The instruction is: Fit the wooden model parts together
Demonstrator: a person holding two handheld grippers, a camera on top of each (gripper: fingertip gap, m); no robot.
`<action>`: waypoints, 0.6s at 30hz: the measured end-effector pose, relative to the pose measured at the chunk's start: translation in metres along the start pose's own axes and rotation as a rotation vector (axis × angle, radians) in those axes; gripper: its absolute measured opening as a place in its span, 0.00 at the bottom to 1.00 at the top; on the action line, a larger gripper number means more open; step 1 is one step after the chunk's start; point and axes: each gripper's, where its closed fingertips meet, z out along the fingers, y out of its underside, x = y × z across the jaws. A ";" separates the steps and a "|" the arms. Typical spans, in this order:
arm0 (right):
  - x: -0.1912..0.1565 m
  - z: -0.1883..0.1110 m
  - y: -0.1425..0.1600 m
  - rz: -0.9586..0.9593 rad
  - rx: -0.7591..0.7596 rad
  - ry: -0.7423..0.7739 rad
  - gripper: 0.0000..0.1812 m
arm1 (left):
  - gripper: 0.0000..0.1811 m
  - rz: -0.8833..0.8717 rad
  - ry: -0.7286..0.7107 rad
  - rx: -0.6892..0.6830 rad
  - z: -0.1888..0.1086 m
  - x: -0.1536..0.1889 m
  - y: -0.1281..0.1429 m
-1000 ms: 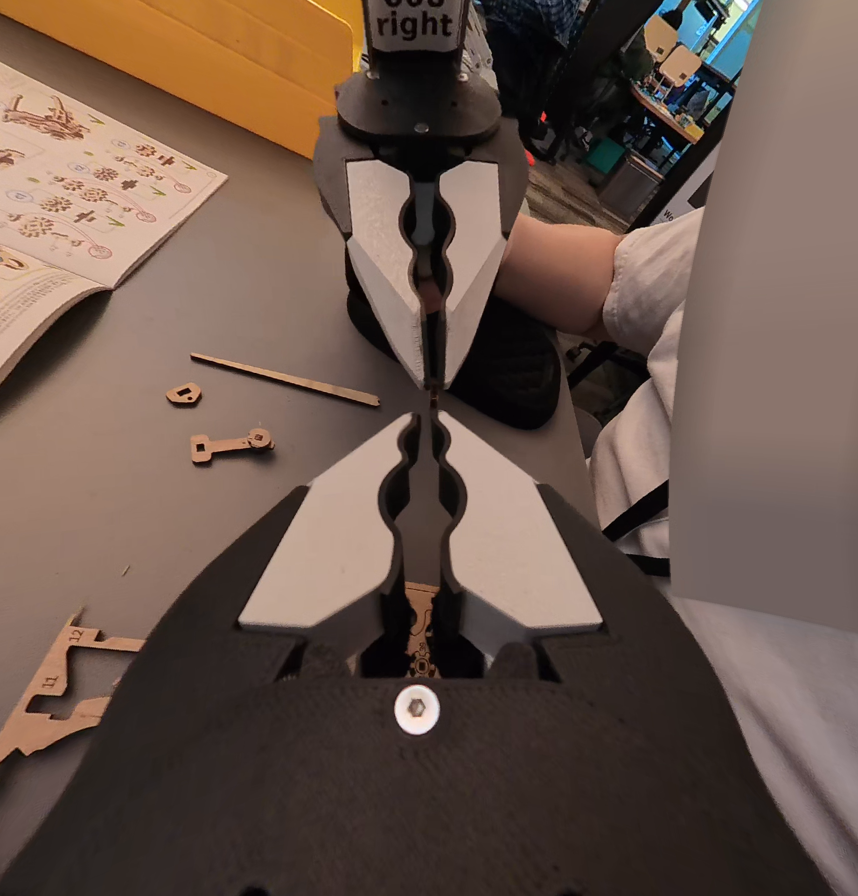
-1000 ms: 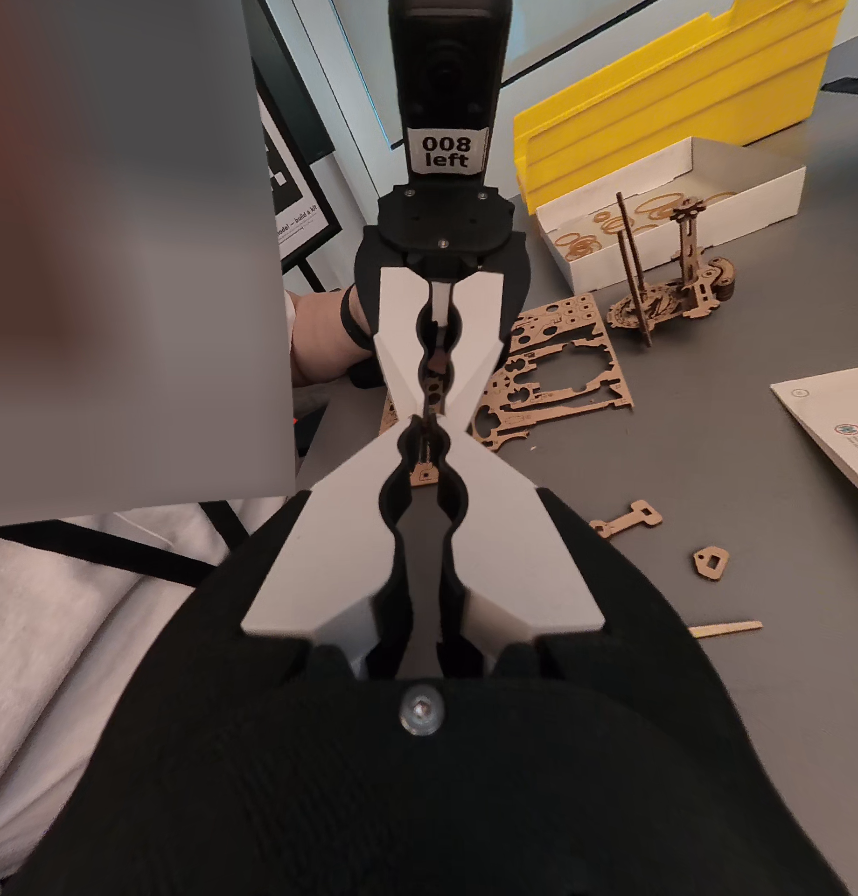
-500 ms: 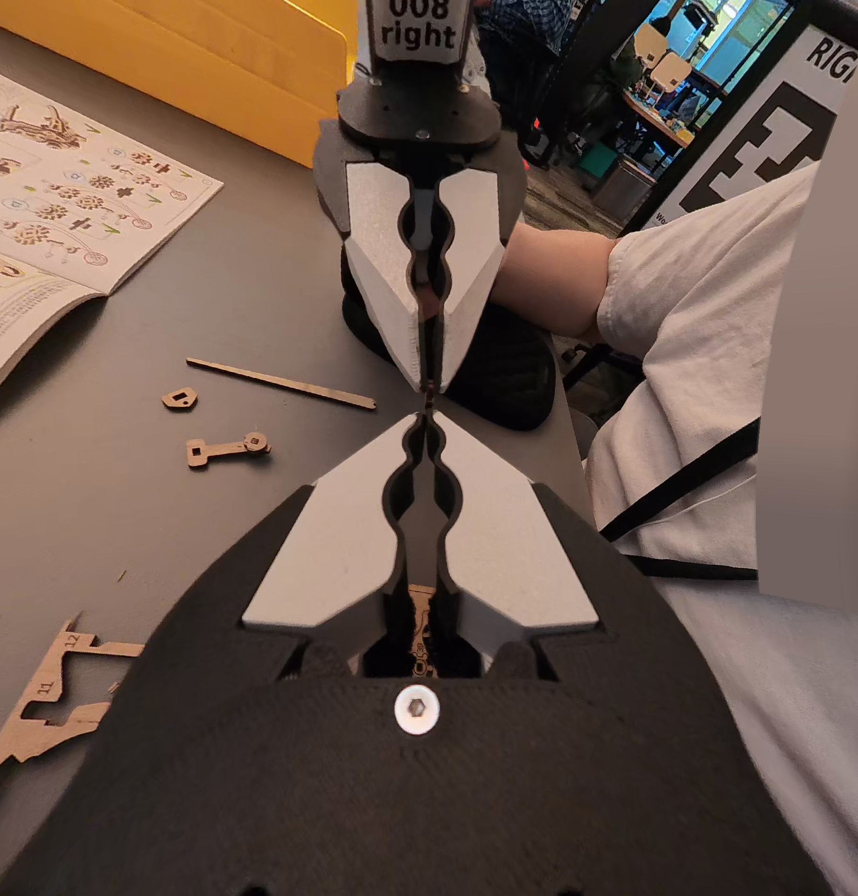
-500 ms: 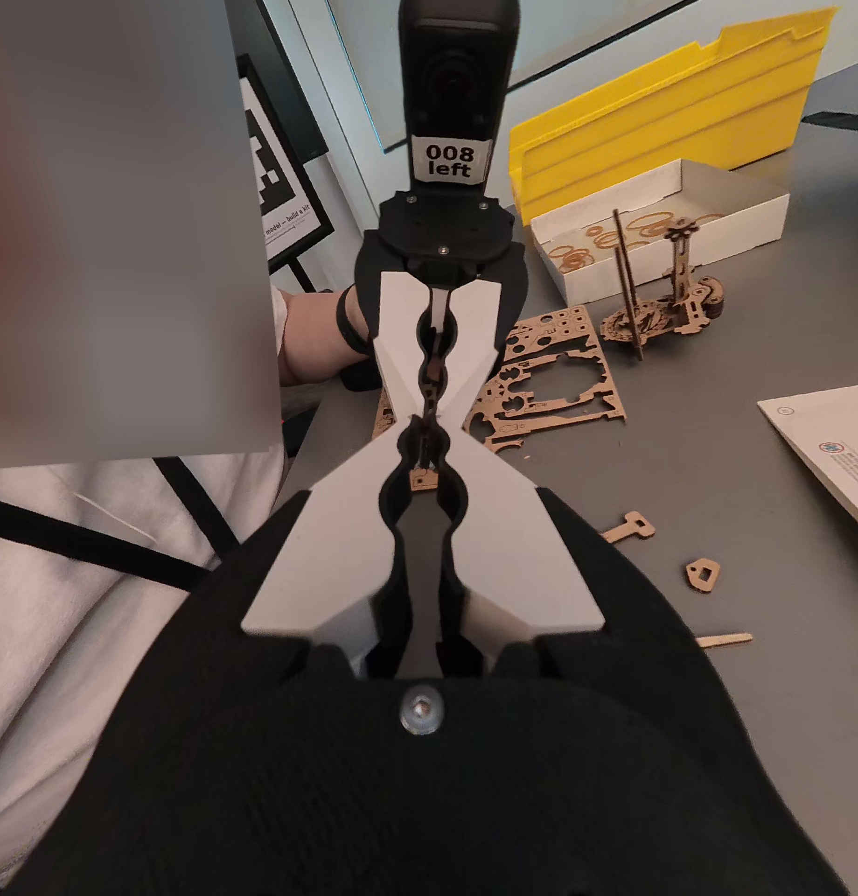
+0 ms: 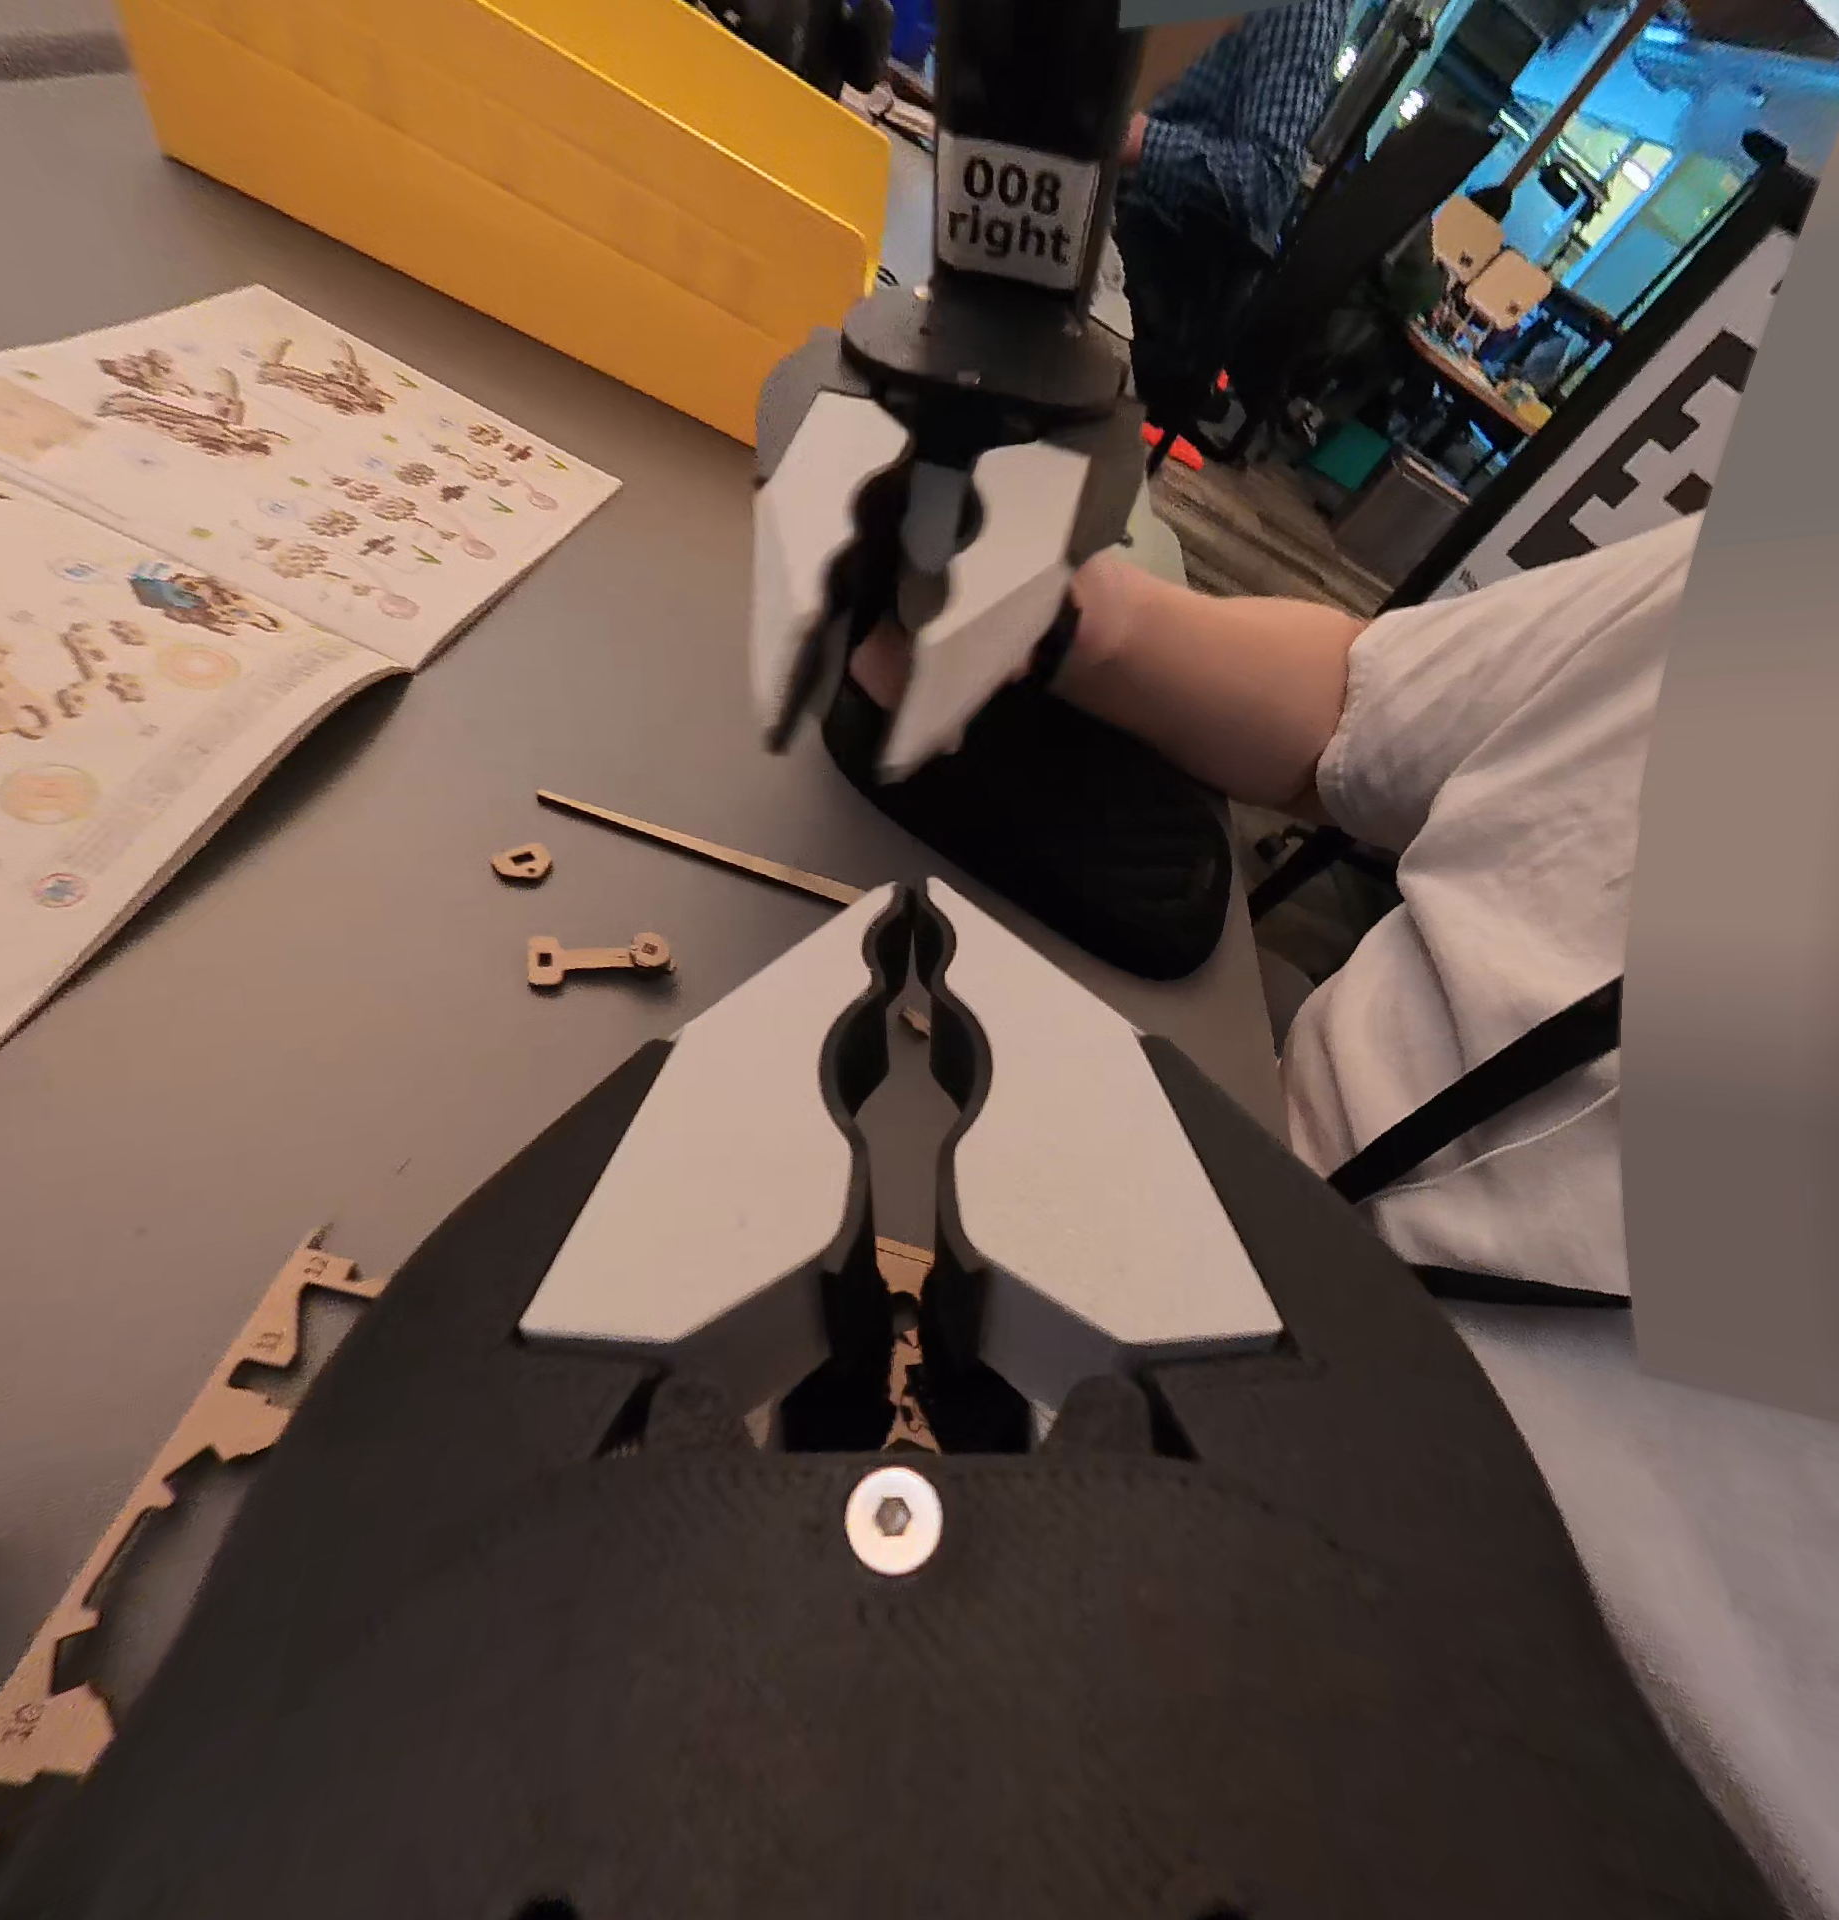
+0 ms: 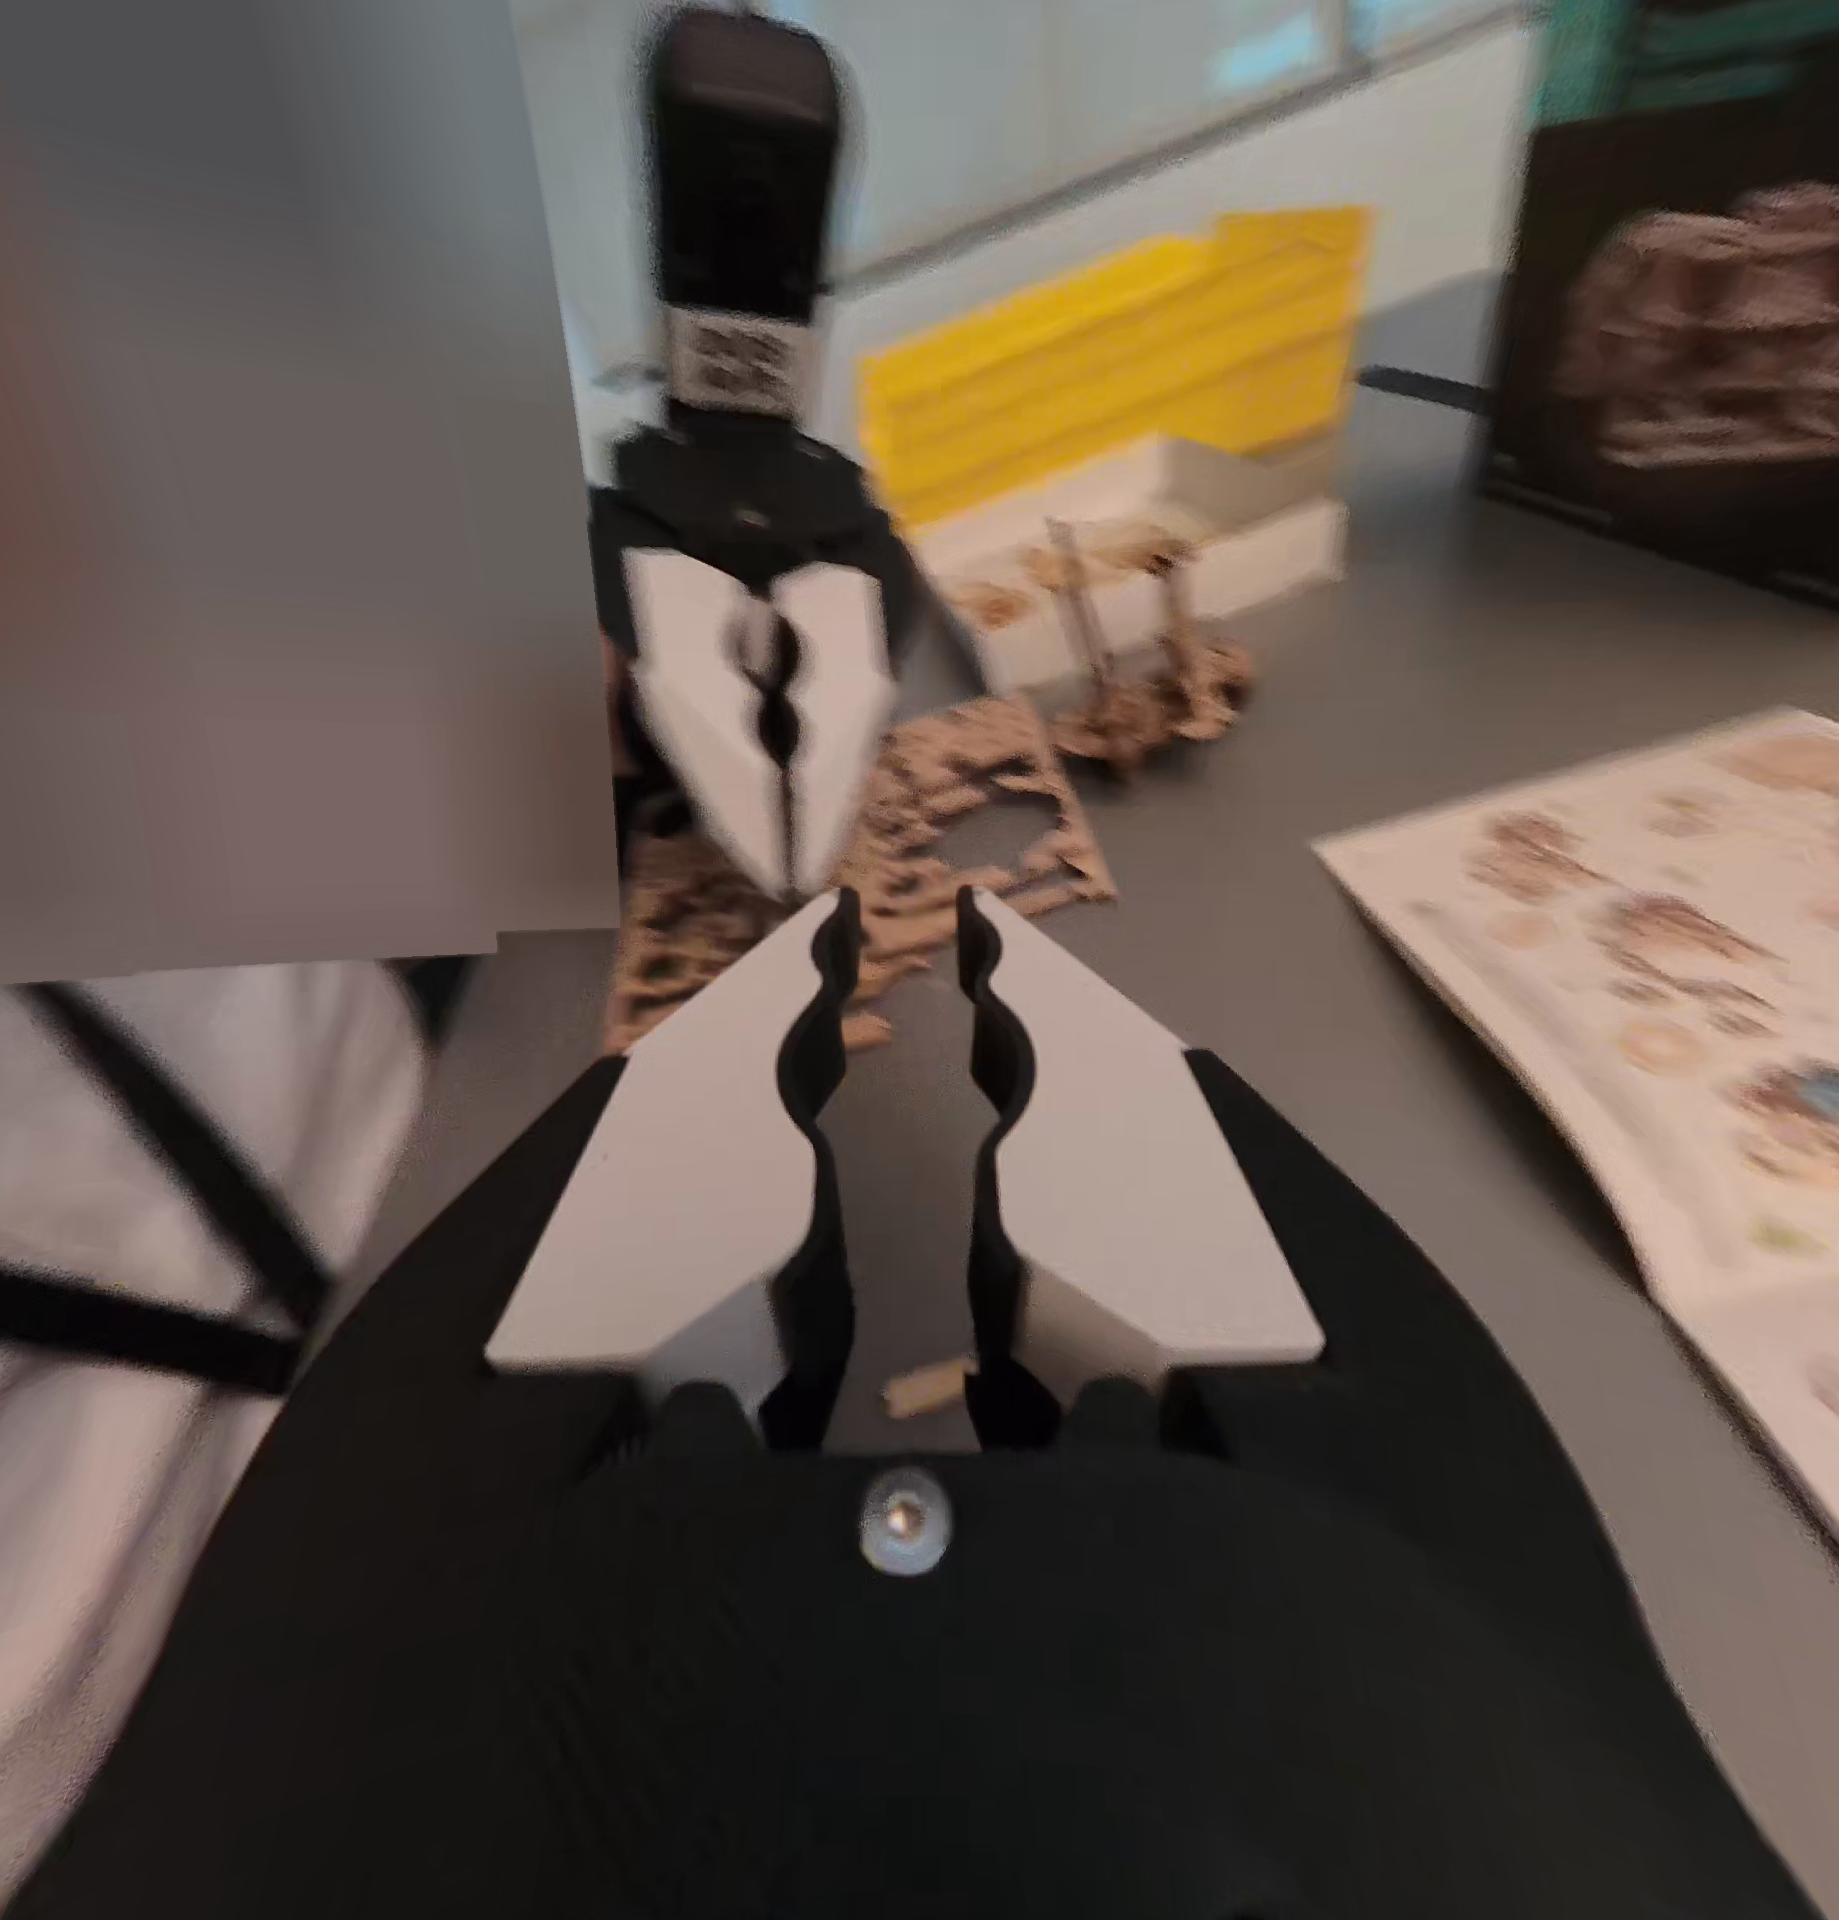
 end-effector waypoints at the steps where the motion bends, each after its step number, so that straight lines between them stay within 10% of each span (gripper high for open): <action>1: 0.009 0.001 0.008 -0.014 -0.045 0.058 0.09 | 0.00 -0.006 -0.001 0.011 -0.002 -0.001 -0.002; 18: -0.015 0.000 0.073 -0.239 -0.504 -0.039 0.09 | 0.00 -0.097 -0.066 0.077 -0.017 -0.022 -0.010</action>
